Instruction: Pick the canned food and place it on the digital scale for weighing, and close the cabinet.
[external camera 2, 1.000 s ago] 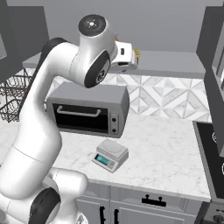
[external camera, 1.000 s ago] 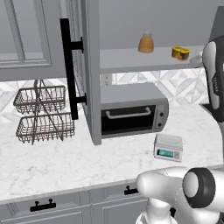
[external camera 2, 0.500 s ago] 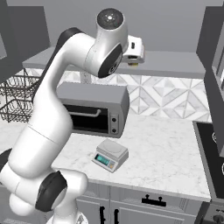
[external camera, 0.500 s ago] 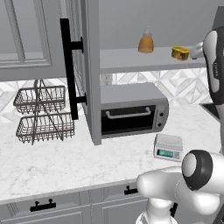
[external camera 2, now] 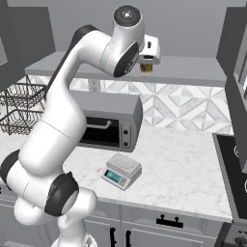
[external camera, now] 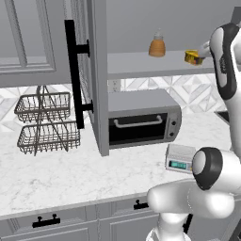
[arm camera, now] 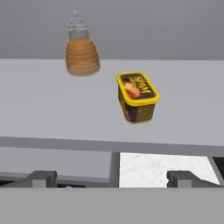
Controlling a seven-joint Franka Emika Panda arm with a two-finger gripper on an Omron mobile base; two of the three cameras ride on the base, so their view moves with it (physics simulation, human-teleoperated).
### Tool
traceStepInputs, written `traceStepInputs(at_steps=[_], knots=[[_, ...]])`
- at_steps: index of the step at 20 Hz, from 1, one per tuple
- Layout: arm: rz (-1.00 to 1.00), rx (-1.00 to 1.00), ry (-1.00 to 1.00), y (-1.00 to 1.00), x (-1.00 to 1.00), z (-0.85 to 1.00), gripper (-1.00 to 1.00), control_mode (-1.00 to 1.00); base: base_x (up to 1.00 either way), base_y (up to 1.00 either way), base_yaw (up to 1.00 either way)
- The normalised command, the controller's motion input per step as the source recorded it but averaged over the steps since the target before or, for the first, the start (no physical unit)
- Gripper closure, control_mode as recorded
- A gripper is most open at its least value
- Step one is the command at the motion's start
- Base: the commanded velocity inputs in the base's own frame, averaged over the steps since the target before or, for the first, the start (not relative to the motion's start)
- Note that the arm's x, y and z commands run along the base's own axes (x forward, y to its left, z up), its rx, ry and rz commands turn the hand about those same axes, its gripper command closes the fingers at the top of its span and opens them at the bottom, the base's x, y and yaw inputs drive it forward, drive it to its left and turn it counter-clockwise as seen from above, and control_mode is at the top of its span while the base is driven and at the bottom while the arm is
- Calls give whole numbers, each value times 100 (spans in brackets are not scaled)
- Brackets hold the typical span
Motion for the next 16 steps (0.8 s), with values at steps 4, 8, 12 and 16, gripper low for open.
traceStepInputs(at_steps=[4,8,12,16], knots=[[1,0,-3,0,32,0,-100,-100,0,0,0],[3,0,0,-12,32,0,-100,-100,0,0,0],[4,0,0,-10,22,-5,-100,-100,0,0,0],[3,0,0,-1,17,-9,-100,-100,0,0,0]])
